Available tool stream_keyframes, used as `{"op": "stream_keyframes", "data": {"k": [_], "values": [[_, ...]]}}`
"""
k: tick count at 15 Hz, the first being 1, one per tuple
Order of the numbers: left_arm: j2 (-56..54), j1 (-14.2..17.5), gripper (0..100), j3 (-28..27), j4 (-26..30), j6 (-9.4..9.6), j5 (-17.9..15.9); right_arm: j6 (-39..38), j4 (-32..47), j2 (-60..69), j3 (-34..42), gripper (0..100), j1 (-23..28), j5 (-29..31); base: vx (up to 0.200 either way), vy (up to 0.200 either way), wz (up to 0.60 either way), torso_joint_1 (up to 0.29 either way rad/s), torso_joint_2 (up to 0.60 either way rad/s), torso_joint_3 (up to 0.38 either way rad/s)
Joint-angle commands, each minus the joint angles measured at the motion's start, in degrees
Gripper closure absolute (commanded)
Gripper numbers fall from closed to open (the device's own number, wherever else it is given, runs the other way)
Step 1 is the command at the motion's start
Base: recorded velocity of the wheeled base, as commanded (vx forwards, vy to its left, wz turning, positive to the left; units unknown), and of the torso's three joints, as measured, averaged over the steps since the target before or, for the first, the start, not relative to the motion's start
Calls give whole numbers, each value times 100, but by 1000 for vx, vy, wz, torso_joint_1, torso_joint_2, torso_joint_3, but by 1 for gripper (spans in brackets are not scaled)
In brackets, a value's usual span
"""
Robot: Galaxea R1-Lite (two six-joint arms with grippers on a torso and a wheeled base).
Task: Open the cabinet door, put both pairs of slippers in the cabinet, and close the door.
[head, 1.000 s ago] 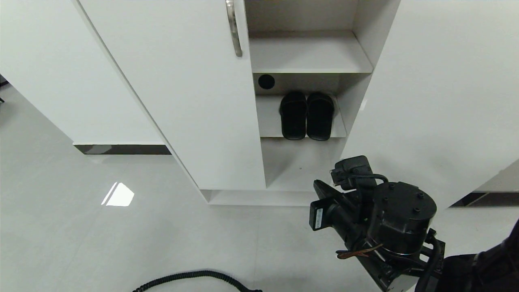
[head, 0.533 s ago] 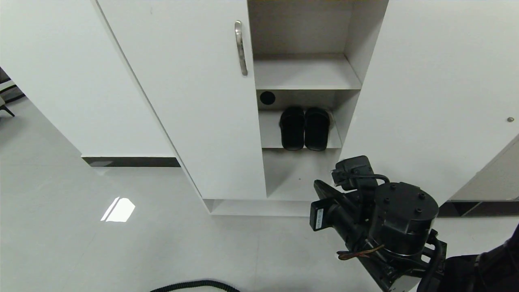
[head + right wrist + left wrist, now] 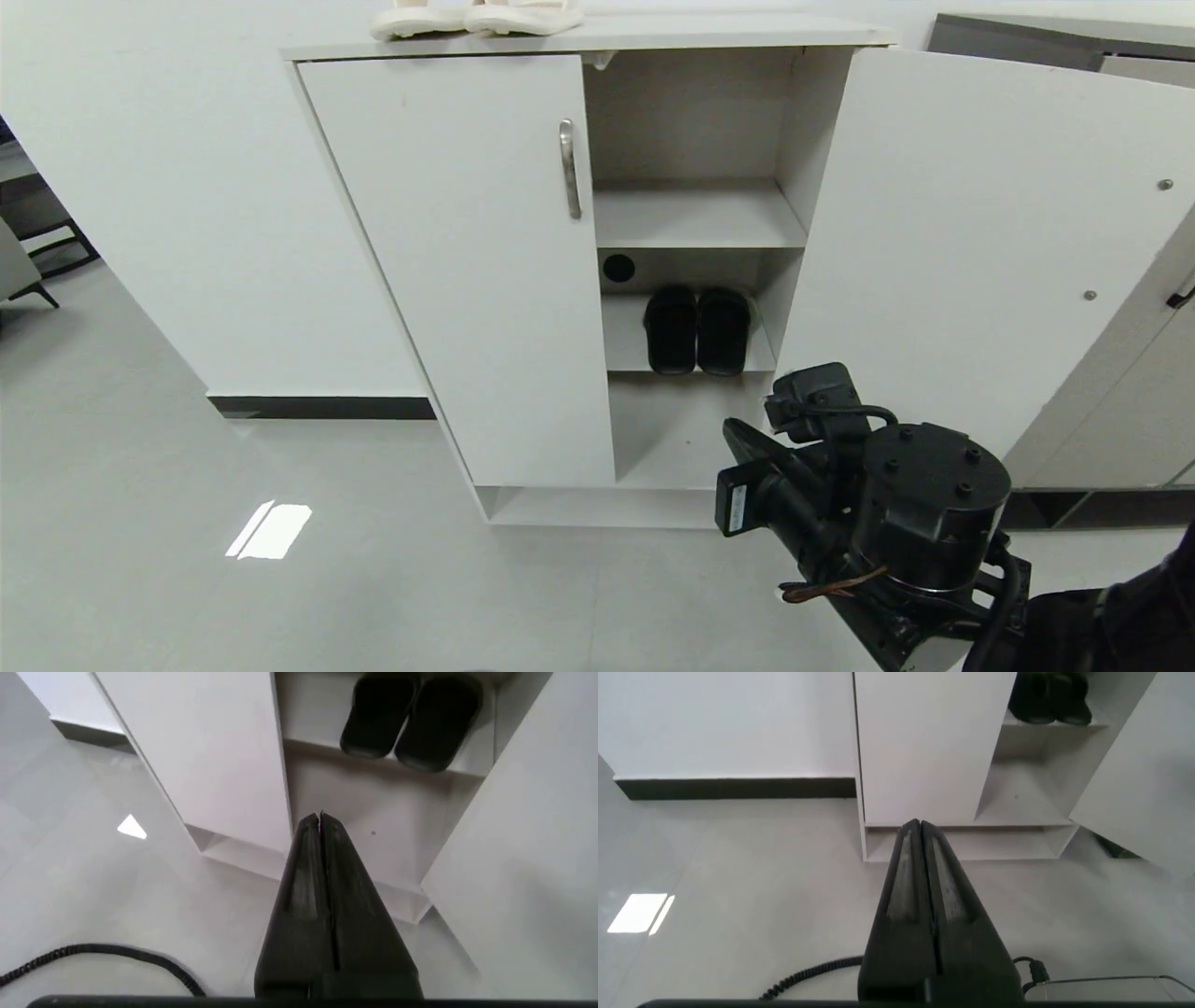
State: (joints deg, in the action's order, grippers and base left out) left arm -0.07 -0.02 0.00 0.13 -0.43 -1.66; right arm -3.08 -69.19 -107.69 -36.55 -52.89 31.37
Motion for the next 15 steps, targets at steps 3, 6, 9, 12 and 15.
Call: {"op": "stream_keyframes", "data": {"k": [3, 6, 9, 12, 15], "values": [[7, 2, 100, 0, -5, 51, 8, -61, -42, 126, 271, 100, -2, -491, 0, 0, 0, 5, 7, 178], [7, 2, 100, 0, -5, 43, -1, -377, -24, 697, 904, 100, -2, -1968, 0, 0, 0, 0, 0, 0], [7, 2, 100, 0, -5, 43, -1, -579, -15, 1057, 1290, 100, 7, -2987, 0, 67, 0, -1, 1, 1], [7, 2, 100, 0, -5, 43, -10, -632, -24, 1048, 1326, 100, 16, -3014, 0, 200, 0, 1, -7, 9], [7, -6, 100, 0, -5, 43, -10, -641, -24, 1040, 1343, 100, 69, -3022, 0, 200, 0, 2, 1, 1]]}}
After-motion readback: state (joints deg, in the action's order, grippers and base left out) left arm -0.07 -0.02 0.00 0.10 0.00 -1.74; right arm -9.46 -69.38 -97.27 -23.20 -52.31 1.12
